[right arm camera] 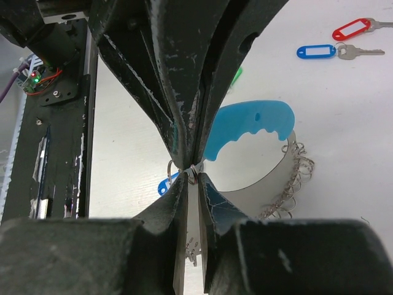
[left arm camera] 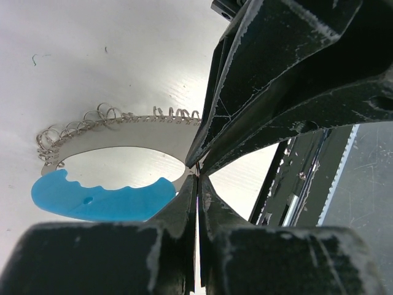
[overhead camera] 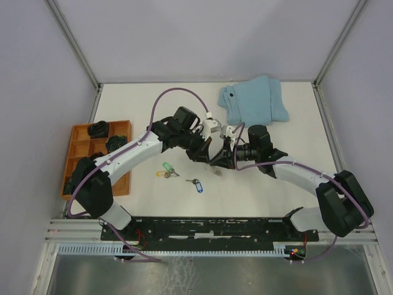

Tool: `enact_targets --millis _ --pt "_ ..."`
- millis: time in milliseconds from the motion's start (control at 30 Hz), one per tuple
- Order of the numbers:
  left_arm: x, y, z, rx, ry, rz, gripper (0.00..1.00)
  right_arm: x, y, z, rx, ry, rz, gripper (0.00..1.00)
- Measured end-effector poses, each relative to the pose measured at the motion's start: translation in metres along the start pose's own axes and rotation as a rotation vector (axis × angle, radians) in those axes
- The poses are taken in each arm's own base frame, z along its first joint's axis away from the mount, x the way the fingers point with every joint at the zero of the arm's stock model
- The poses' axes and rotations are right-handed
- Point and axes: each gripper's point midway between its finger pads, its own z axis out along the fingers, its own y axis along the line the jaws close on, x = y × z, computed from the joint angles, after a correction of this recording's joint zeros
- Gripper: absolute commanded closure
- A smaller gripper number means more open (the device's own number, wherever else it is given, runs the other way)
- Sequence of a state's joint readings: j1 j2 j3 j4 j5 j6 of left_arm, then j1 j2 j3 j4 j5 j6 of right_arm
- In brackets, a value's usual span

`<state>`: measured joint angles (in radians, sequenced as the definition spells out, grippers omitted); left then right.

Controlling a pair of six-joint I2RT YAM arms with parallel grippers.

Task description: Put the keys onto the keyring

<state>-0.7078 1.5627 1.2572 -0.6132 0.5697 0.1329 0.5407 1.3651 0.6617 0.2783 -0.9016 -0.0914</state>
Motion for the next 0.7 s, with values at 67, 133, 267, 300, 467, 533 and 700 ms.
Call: enact_targets --millis 67,133,267,300,467,533,700 --pt "0.0006 -0.0011 -0.0003 0.007 0.002 -0.003 0.97 0.0000 0.0012 0.0002 -0.008 0.000 0.001 0.83" --pt "0.0012 -0.0018 -0.0005 0.012 0.003 -0.005 0.97 0.0003 0.0024 0.0004 -0.016 -0.001 0.002 0.85" --pt "0.0009 -0.0036 -0.0008 0.024 0.001 -0.007 0.97 -0.0006 0.0026 0.0006 -0.019 -0.004 -0.002 0.96" --pt "0.0008 -0.0040 -0.0009 0.026 0.001 -0.007 0.97 -0.0009 0.0024 0.0007 -0.018 -0.005 -0.004 0.98" --pt "0.0003 -0.0026 -0.0005 0.022 -0.005 -0.004 0.90 -0.0012 -0.0001 0.0009 -0.003 -0.008 -0.005 0.99" --pt "-0.0001 -0.0003 0.0007 0.012 -0.013 0.002 0.83 0.0001 -0.0021 0.0010 0.014 -0.007 0.001 0.99" --pt "-0.0037 -0.0003 0.0039 -0.025 -0.073 0.032 0.63 0.0053 -0.0050 0.0027 0.070 -0.005 0.017 0.99"
